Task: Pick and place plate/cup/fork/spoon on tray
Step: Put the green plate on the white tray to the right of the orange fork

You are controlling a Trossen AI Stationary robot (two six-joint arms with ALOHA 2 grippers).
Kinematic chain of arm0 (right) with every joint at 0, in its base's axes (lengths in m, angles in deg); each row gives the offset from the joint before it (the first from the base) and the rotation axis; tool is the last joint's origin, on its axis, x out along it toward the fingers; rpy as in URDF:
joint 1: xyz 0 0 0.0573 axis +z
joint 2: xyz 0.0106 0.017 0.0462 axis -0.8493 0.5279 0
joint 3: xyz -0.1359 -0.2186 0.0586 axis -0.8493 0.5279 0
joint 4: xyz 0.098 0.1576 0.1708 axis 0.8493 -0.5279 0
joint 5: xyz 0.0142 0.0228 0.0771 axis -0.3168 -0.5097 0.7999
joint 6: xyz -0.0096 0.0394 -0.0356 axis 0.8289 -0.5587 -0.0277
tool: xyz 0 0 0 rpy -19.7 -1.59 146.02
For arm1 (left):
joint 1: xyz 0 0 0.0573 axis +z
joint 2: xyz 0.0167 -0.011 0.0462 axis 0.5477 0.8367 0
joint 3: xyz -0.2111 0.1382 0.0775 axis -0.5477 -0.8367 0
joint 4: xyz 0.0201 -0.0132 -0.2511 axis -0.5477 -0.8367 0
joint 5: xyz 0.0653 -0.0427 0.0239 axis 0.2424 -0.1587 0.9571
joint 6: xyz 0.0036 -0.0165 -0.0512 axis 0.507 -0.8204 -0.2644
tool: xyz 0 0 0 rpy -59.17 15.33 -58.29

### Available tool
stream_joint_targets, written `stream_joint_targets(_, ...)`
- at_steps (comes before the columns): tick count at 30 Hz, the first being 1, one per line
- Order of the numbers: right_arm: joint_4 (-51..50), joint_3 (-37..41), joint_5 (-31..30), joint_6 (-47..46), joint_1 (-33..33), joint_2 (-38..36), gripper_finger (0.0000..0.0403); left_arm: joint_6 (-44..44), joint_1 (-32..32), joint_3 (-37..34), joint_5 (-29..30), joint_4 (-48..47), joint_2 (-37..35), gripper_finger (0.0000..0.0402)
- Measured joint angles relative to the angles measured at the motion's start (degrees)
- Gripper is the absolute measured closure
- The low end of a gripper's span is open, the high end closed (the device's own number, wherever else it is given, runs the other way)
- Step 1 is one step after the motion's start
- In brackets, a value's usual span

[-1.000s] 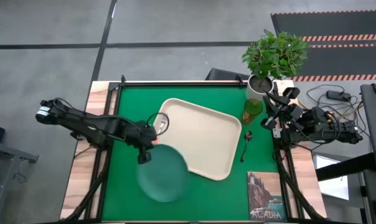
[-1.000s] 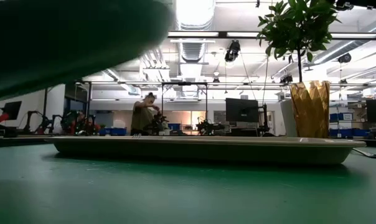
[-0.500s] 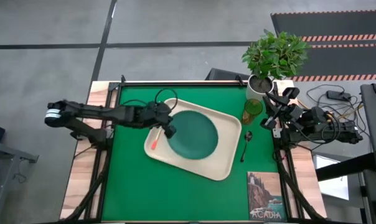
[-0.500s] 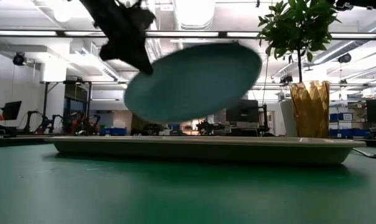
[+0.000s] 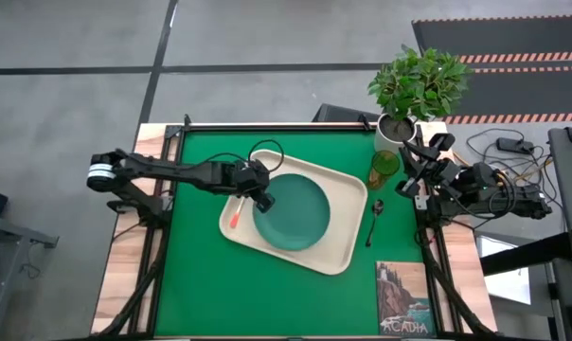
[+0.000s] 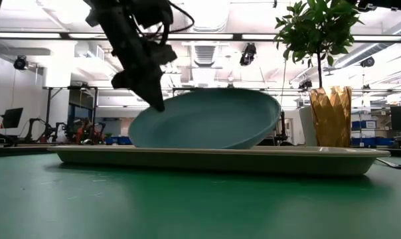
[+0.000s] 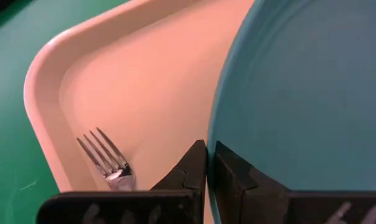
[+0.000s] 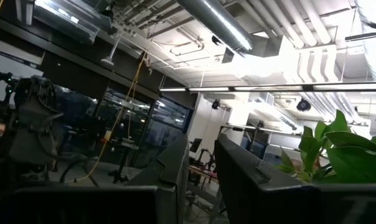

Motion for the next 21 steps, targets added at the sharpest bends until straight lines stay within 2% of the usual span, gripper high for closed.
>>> stream_joint_targets(8, -0.01, 0.0, 0.0, -0.4, 0.0, 0.0, 0.0335, 0.02, 1.29, 0.0, 0.02, -0.06, 3.21, 0.0401)
stream_joint_targets(21, -0.34, 0.0, -0.01, -0.7, -0.02, 0.0, 0.0335, 0.25, 2.34, -0.02, 0.05, -0.32, 3.55, 0.04)
